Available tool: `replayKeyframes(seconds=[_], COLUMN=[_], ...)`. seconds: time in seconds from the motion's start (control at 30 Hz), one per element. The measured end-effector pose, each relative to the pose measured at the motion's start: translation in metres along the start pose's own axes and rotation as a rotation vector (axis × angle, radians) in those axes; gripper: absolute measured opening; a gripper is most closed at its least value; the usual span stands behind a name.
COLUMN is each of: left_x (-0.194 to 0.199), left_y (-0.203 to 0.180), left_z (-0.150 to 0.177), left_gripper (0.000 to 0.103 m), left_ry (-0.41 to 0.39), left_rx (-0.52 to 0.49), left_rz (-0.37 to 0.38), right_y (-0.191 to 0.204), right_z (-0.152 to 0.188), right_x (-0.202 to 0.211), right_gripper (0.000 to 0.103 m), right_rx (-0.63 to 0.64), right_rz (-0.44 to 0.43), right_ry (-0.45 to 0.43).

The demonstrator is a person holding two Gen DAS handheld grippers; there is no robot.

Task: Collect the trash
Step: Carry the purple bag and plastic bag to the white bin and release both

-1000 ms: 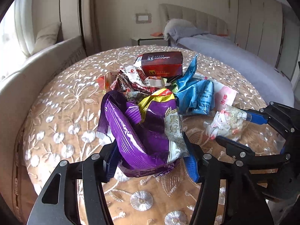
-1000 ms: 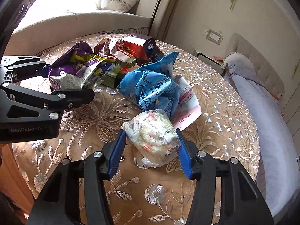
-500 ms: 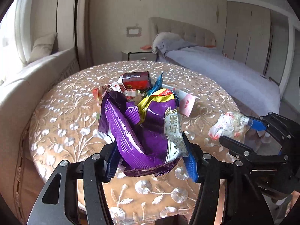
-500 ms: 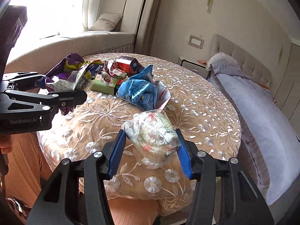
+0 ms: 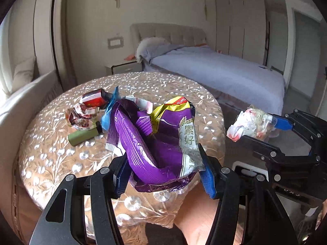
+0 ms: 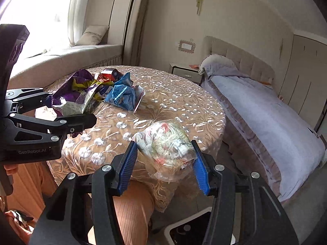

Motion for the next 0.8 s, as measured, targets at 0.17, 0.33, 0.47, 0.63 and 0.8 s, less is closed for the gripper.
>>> replayKeyframes(seconds=[0.17,0.33,0.47,0.63,0.8], left_x=[-0.008,-0.021,-0.035,-0.062,-0.086], left_y=[-0.033,-0.073,-0.109,-0.16,-0.208], left_z=[0.002,0.006,0.013,0.032,0.054], left_gripper=[0.057,0.057,0.057,0.057,0.057], left_ry=[0.016,0.043,0.076,0.115,0.176], left_rx=[-0.059,-0.131,-0.202,-0.356,-0.479], left_rz=[0.044,0.101,0.155,0.202,0.279], right_y=[-0.027,-0.054,-0.075,-0.102,-0.131], right_z=[0.017,0.041,0.069,0.115,0.171], right_x=[0.012,0.02,0.026,0.029,0.02], right_gripper=[0.054,0.054,0.054,0.054,0.054], right_rx=[-0.048,-0.098,-0.131,-0.146,-0.19], right_rz=[0.048,0.094,0.139,0.194,0.235], right_ry=[0.013,0.043,0.09,0.181,0.303])
Point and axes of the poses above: each gripper's, at about its wrist camera, not at the fingertips, and x roughly against the way its jaws point, y to its left, z to its underside, the point moved 10 cm from there along -x, roughly the way its jaws point, and after that the axes turned 1 degree about y, right-handed, at the moved point
